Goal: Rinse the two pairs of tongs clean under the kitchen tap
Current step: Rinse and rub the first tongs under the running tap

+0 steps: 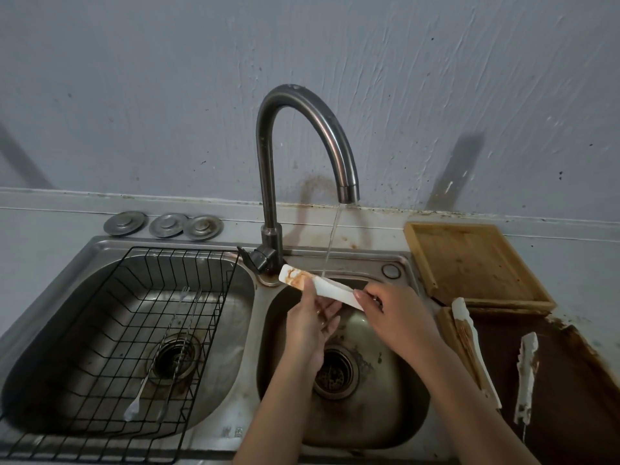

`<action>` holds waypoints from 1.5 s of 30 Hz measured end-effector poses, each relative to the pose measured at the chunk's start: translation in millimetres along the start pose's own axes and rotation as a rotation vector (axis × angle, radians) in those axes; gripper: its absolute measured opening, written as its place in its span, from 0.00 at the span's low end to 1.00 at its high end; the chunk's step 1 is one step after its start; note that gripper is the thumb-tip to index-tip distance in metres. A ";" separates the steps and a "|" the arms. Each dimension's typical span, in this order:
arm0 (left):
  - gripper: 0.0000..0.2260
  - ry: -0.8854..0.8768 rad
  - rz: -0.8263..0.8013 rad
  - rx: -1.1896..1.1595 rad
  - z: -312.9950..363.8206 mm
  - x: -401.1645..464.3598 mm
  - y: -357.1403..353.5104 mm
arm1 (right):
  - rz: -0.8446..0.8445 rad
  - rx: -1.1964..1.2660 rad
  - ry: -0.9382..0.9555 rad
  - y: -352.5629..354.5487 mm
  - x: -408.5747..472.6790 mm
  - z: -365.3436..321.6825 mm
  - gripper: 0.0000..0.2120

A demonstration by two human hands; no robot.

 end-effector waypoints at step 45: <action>0.07 -0.060 -0.011 0.222 23.1 10.4 4.7 | 0.033 -0.020 0.201 24.7 -25.0 40.9 0.08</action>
Point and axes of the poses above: each hand's wrist, its own x-axis towards the middle knuckle, its own y-axis out of the back of the hand, z = x × y, the point moved 7 cm from there along x, towards the middle knuckle, and after that the axes turned 5 degrees about -z, right-handed, at the moved point
